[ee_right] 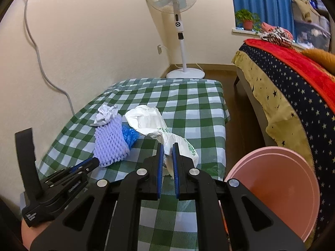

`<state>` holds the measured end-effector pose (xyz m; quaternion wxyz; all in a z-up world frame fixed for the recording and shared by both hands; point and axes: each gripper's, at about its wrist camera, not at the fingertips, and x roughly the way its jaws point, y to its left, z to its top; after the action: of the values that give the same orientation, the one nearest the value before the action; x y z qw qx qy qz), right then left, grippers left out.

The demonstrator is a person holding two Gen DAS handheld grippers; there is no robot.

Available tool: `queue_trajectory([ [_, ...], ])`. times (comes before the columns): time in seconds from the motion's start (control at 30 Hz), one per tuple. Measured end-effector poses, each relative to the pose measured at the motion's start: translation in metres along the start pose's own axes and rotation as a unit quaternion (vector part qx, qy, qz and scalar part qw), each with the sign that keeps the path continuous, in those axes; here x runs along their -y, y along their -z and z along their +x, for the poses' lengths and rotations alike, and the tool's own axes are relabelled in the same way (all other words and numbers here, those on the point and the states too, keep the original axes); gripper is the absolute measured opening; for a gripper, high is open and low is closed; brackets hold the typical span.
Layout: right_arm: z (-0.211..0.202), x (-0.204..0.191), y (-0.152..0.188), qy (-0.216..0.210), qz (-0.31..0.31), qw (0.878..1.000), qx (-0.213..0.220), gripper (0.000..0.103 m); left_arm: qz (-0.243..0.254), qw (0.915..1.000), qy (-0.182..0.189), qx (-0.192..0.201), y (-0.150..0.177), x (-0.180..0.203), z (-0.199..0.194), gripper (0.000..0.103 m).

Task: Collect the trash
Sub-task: 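Close the left tool on the purple foam net and lift it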

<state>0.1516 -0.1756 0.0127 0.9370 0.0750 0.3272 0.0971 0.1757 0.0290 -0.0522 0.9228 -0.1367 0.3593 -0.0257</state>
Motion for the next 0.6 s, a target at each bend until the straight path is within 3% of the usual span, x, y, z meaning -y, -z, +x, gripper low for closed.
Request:
queue_trajectory([
  [0.6, -0.083, -0.001, -0.007, 0.001, -0.015, 0.998, 0.053, 0.009, 0.082, 0.9939, 0.035, 0.064, 0.01, 0.03, -0.1, 0.009],
])
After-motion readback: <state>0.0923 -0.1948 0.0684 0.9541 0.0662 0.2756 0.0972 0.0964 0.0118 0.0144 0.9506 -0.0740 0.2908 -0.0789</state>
